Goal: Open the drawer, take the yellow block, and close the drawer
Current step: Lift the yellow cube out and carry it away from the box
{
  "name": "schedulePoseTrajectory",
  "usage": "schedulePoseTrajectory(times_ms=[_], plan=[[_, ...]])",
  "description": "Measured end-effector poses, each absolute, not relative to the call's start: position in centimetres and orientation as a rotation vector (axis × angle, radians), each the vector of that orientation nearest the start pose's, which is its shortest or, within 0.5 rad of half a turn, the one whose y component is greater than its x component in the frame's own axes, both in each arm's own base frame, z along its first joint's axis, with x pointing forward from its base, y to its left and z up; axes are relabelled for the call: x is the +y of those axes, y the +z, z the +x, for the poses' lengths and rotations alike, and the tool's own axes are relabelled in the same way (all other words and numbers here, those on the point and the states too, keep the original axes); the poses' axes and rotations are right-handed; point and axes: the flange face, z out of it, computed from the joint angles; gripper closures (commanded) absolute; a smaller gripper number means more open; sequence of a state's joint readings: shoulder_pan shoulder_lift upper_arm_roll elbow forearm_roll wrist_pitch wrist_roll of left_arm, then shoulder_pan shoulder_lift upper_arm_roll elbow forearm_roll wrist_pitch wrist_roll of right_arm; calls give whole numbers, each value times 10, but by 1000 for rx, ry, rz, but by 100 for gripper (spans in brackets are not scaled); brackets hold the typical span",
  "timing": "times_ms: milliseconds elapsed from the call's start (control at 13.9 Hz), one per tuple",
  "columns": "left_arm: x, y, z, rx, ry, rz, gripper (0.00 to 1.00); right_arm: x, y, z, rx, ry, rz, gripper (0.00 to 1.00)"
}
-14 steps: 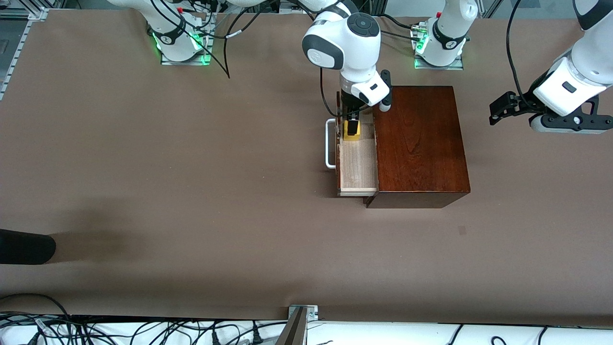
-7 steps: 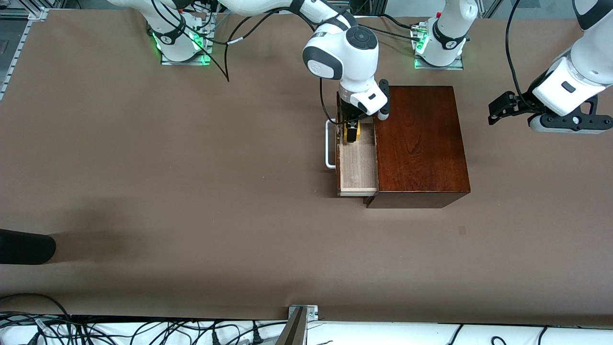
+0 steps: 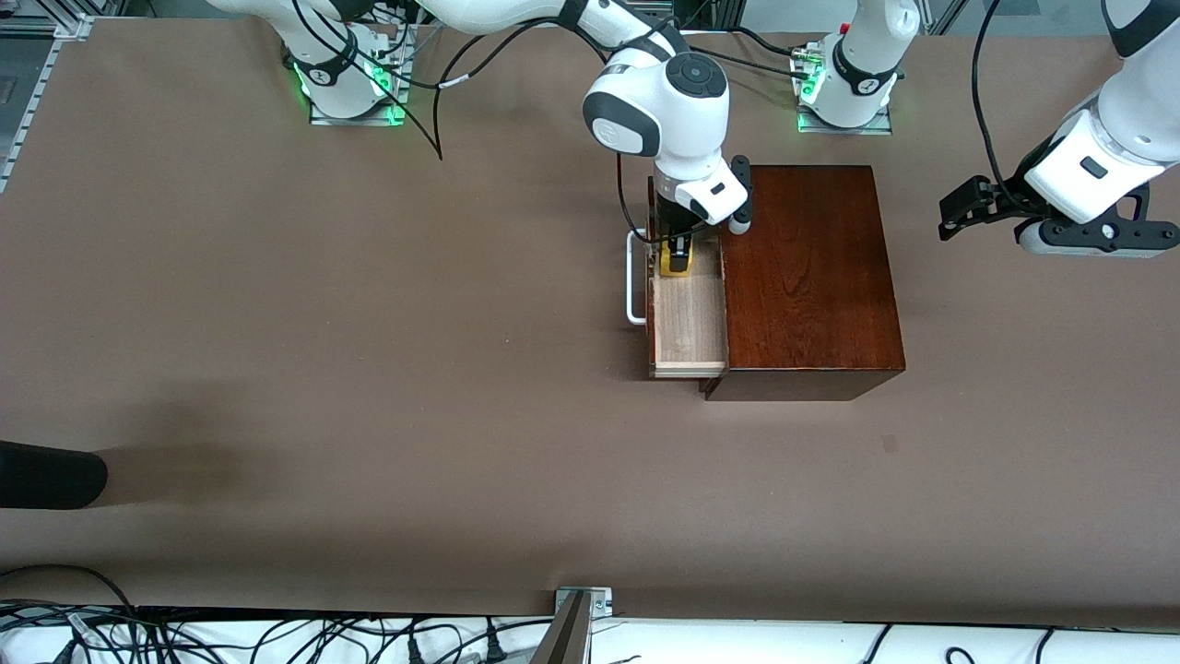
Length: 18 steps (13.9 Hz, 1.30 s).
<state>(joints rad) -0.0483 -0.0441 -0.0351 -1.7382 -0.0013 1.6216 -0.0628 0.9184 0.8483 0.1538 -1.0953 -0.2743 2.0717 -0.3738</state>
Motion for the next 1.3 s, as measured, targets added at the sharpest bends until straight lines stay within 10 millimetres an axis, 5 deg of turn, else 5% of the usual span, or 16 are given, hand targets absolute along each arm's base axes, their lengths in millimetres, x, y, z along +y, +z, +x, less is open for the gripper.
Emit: schedulePoseTrajectory(times_ms=[144,432,648,936,1296], plan=[[-45,574,538,31,114,-3134,0,657,350,423,-2185,-257,-2373,100],[-45,574,538,29,116,-3134,0,641,439,430,-2093,-284,-2420,100],[-45,574,538,27,117,-3134,0,600,509,449,-1978,-289,-2490,100],[-45,574,538,26,117,-3134,0,486,569,535,-1695,-304,-2722,100],[-52,574,537,43,119,-3137,0,311,539,619,-1249,-84,-2912,100]])
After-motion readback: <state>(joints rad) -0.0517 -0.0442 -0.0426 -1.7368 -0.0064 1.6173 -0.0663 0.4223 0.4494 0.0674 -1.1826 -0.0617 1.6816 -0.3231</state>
